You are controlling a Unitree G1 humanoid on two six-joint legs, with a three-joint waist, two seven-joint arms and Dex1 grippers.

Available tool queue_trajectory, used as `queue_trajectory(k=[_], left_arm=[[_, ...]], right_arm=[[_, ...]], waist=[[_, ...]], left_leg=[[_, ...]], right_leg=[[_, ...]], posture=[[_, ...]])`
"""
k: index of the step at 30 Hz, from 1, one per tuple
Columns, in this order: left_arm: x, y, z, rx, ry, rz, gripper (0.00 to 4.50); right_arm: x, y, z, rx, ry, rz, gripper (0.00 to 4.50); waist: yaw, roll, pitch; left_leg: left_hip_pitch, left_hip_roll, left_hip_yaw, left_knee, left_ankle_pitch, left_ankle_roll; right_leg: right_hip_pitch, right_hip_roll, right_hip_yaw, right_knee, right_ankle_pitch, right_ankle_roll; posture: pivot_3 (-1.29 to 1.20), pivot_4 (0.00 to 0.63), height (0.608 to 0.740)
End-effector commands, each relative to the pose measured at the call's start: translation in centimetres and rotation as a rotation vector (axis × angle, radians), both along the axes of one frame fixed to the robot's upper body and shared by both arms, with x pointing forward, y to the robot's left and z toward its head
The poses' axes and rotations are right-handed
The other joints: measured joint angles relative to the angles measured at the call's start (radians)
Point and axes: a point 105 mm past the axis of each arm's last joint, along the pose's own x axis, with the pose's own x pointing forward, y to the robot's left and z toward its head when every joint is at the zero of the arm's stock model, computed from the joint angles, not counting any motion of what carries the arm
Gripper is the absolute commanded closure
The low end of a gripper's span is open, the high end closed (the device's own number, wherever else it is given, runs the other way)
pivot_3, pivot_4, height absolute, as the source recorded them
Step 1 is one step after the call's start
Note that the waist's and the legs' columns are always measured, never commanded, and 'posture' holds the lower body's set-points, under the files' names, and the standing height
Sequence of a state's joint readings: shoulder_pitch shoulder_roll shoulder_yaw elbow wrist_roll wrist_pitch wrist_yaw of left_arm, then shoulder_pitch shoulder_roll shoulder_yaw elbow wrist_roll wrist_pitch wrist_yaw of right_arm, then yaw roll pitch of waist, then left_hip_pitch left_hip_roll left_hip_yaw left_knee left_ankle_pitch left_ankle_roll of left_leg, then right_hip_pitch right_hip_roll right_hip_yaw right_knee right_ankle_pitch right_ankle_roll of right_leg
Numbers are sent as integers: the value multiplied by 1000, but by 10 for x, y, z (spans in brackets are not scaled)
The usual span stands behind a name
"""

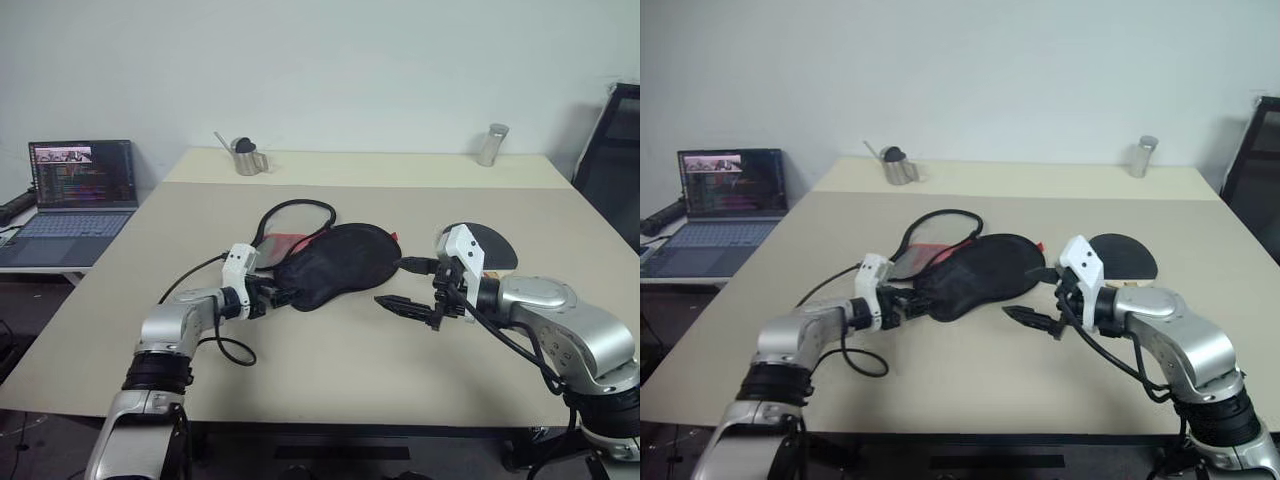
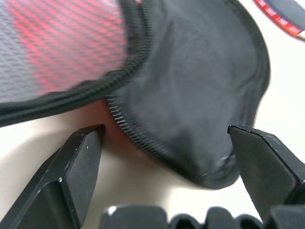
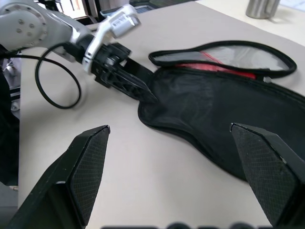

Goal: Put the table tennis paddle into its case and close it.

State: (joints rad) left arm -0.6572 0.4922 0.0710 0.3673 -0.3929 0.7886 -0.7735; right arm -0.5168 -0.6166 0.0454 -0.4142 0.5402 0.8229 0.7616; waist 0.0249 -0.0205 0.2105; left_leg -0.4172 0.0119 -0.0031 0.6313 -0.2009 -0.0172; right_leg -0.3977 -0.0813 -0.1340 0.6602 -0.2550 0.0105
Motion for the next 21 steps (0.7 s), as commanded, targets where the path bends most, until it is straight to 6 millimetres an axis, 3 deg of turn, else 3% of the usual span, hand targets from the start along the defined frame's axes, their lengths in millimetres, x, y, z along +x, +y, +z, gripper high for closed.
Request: queue_trajectory(k=[1,4,12,14,21], left_arm=[[0,-17,2,-72,45,-32,184],[0,-27,6,-137,78,-32,922],[-17,-76,28,-421,196,-101,3881],[-18,-87,34,-476,212,-104,4450],[-6,-111,34,-492,207,-53,4450]], right_arm=[[-5,-2,15,13,-57,6,16],[-5,-4,14,13,-58,-1,0],[-7,-11,15,7,-63,-27,0],[-7,-12,15,1,-66,-33,0],[-6,-13,15,-6,-70,-43,0]], waist=[[0,0,0],[0,0,0],[-2,-3,1],[-2,-3,2],[-2,-3,2]], left_leg=[[0,0,1,0,0,0],[1,-1,2,0,0,0],[0,-2,5,0,0,0],[0,-1,5,1,0,0],[0,0,6,4,0,0]], right_leg=[[0,0,1,0,0,0],[0,-1,3,0,1,1],[-6,-2,11,2,2,2],[-6,-2,11,3,3,2],[-6,0,11,4,4,2]], posture=[[0,150,740],[0,150,740],[0,150,740],[0,150,740],[0,150,740]])
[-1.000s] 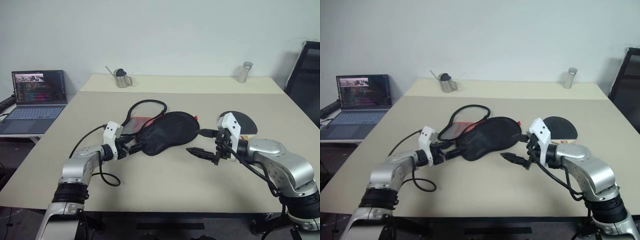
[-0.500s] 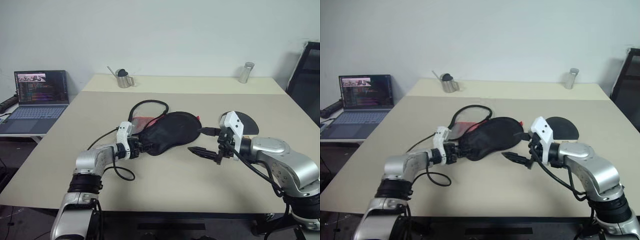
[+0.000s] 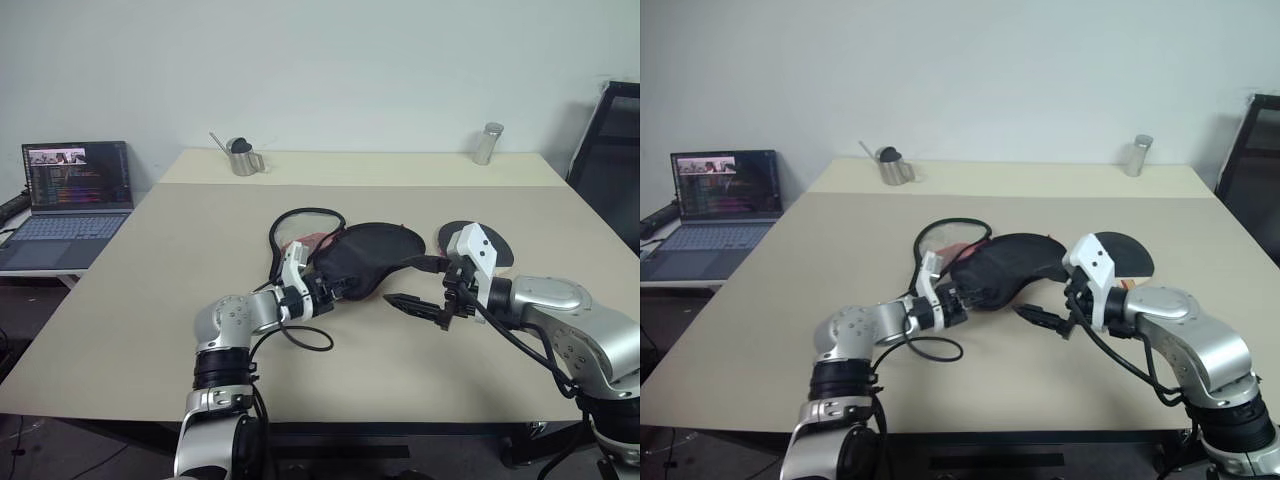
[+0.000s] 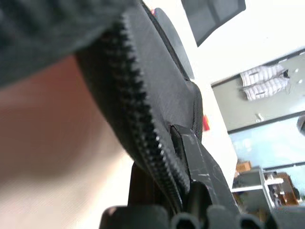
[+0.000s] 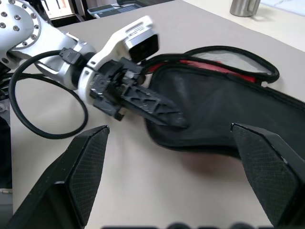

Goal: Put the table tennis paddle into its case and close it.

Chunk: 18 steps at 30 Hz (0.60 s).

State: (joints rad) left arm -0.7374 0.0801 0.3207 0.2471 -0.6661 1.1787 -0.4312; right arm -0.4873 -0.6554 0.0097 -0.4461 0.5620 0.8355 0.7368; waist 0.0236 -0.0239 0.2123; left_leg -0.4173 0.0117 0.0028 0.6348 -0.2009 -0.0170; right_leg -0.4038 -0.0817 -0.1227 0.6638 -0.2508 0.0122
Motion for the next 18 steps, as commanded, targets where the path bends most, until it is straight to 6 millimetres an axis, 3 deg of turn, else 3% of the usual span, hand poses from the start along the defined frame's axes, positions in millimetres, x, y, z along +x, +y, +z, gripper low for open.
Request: queue_trajectory(k=[1,5,12,18], left_arm=[[4,-3,6,26,-40,13,4450],[3,1,-3,62,-32,19,4450],[-10,3,-13,115,-34,-28,2083],[-32,32,-32,267,-30,-48,39]], right_arm=[[-4,-2,14,5,-62,1,0],[-4,-3,13,5,-62,-7,0],[-2,-4,11,8,-45,-27,0],[2,-9,4,21,26,-69,0]], waist=[[-2,0,0],[-2,0,0],[-2,0,0],[-5,0,0]], left_leg=[[0,0,0,0,0,0],[0,0,1,0,0,0],[0,0,1,0,0,0],[0,1,1,0,0,0]], right_leg=[[0,0,0,0,0,0],[0,1,1,0,0,0],[0,1,1,0,0,0],[-1,1,1,0,0,-1]], posture=[[0,150,740],[0,150,740],[0,150,740],[0,150,740]])
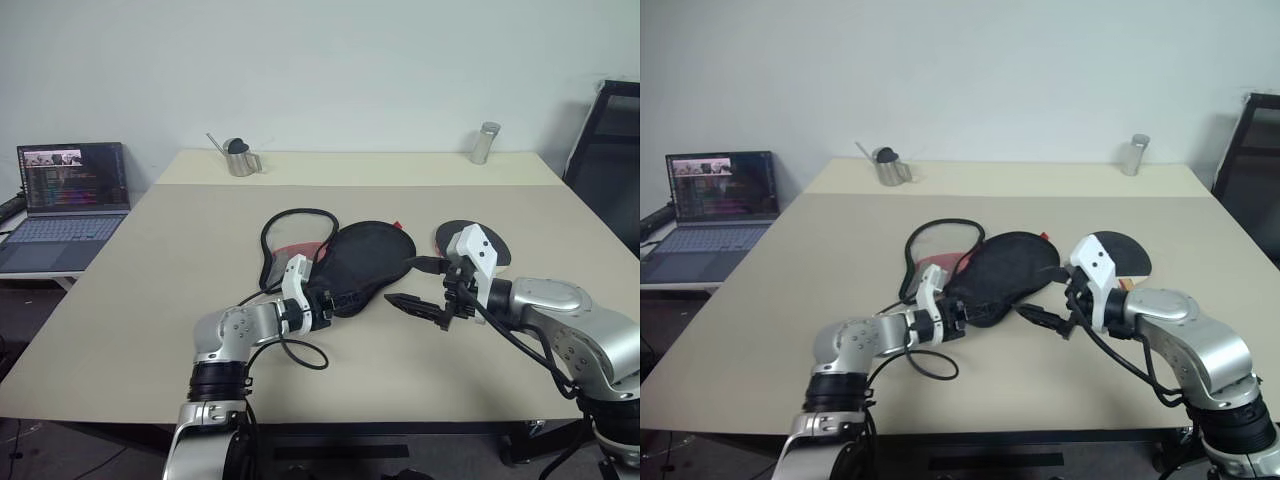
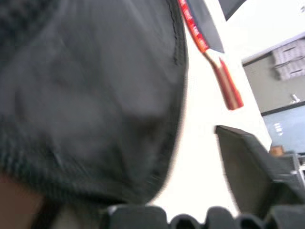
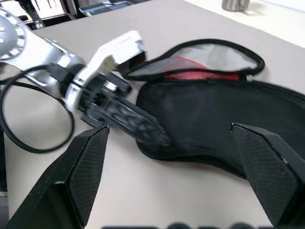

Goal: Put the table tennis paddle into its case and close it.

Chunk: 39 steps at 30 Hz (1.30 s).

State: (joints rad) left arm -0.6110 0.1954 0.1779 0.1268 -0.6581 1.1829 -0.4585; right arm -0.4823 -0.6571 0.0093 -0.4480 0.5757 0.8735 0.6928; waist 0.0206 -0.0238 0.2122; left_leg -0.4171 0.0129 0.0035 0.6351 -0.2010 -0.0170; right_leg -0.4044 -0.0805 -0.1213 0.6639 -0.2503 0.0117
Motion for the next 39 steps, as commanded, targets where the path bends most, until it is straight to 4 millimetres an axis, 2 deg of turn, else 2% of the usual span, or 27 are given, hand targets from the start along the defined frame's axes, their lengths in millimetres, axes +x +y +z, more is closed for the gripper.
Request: queue_trajectory(k=[1,8,11,13,18,22,27,35,39], left_arm=[[-19,21,-12,144,-23,-33,39],[-60,56,-45,398,-74,-175,39],[-69,71,-53,515,-151,-233,39],[-67,81,-50,562,-252,-241,39],[-64,87,-15,448,-505,-240,39],[-50,107,34,384,-609,-182,39],[-38,125,75,344,-667,-149,39],[-27,138,115,302,-713,-96,39],[-24,140,117,329,-724,-89,39]], right_arm=[[0,-6,8,29,9,-33,0],[8,-2,-2,65,87,-99,0],[11,3,-3,92,114,-111,0],[11,9,-6,110,136,-107,0],[18,23,-17,177,215,-146,0],[31,31,-31,208,270,-202,0],[42,40,-46,196,306,-236,0],[54,56,-62,196,347,-262,0],[57,67,-69,190,372,-251,0]], waist=[[-5,0,0],[-21,1,-2],[-22,1,-3],[-23,2,-4],[-22,2,-3],[-16,1,-3],[-9,1,-3],[-15,1,-3],[-17,1,-3]], left_leg=[[0,0,1,0,0,0],[3,6,2,-2,0,0],[3,11,5,-2,-1,-1],[4,14,5,-2,-1,-2],[6,19,6,-6,-1,-2],[0,19,6,-4,-1,-2],[-1,18,8,-4,-1,-2],[-1,18,9,-4,-2,-3],[0,18,9,-4,-2,-3]], right_leg=[[0,0,1,0,0,0],[0,2,2,-1,2,-5],[-1,7,4,-3,3,-6],[-1,10,4,-3,3,-7],[-3,15,4,-2,2,-15],[-8,21,2,-1,2,-16],[-7,23,3,-2,2,-16],[-8,24,4,-3,2,-16],[-8,24,4,-2,2,-16]], posture=[[0,150,740],[0,150,740],[0,150,740],[0,150,740],[0,150,740],[0,150,740],[0,150,740],[0,150,740],[0,150,740]])
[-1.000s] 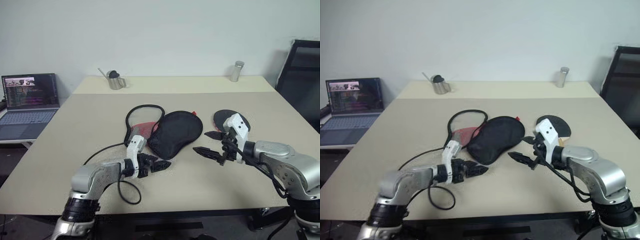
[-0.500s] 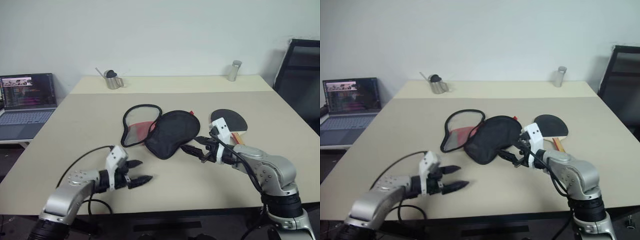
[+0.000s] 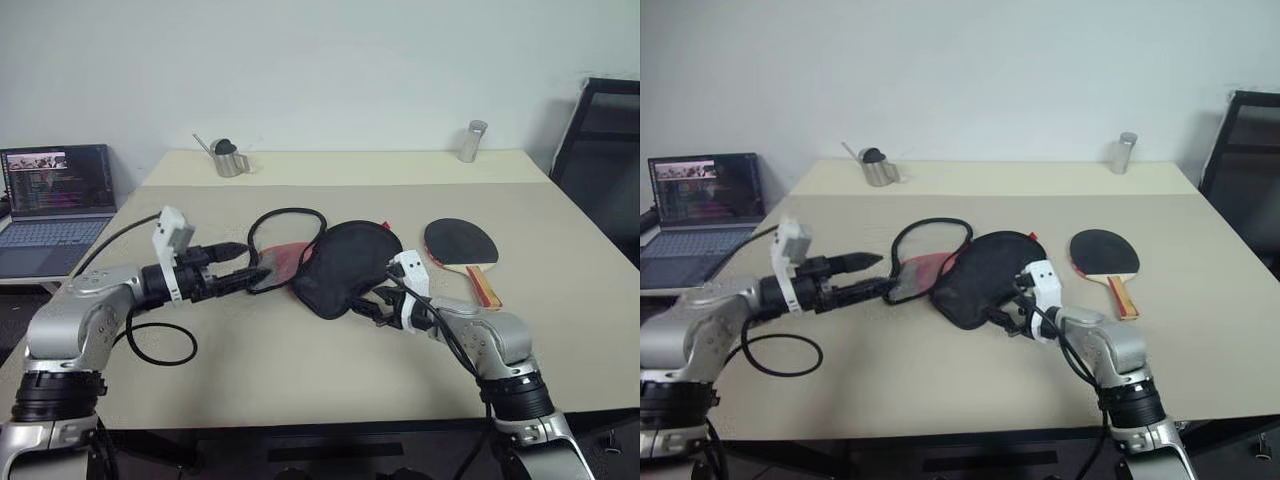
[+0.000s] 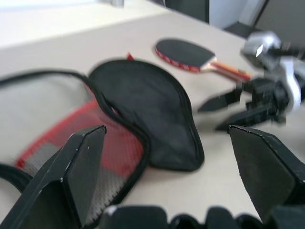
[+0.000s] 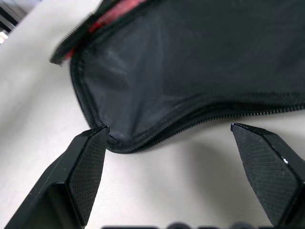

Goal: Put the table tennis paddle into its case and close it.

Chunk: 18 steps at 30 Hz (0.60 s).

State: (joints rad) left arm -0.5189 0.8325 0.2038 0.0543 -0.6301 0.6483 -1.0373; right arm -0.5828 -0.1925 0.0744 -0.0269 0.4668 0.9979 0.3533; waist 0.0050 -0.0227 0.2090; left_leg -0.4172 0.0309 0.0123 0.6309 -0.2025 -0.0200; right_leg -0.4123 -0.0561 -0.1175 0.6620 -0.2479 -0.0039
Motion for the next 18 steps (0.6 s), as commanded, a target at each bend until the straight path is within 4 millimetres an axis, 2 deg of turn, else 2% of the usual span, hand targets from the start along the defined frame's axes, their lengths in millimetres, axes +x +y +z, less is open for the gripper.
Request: queue_trajectory(k=[1,13,18], left_arm=[[0,4,13,15,-50,9,39],[-1,-4,9,14,-49,-5,39],[-3,-10,6,19,-51,-25,0]], right_arm=[[4,15,10,7,-43,30,0],[10,50,21,48,-85,81,0],[16,45,23,76,-71,34,1588]], waist=[[-3,0,0],[-6,0,0],[-6,0,0]], left_leg=[[0,0,0,0,0,0],[0,1,-1,0,0,0],[0,1,-1,0,0,0]], right_leg=[[0,0,0,0,0,0],[-1,1,1,1,0,0],[-1,1,1,1,0,0]], posture=[[0,150,740],[0,150,740],[0,150,740]])
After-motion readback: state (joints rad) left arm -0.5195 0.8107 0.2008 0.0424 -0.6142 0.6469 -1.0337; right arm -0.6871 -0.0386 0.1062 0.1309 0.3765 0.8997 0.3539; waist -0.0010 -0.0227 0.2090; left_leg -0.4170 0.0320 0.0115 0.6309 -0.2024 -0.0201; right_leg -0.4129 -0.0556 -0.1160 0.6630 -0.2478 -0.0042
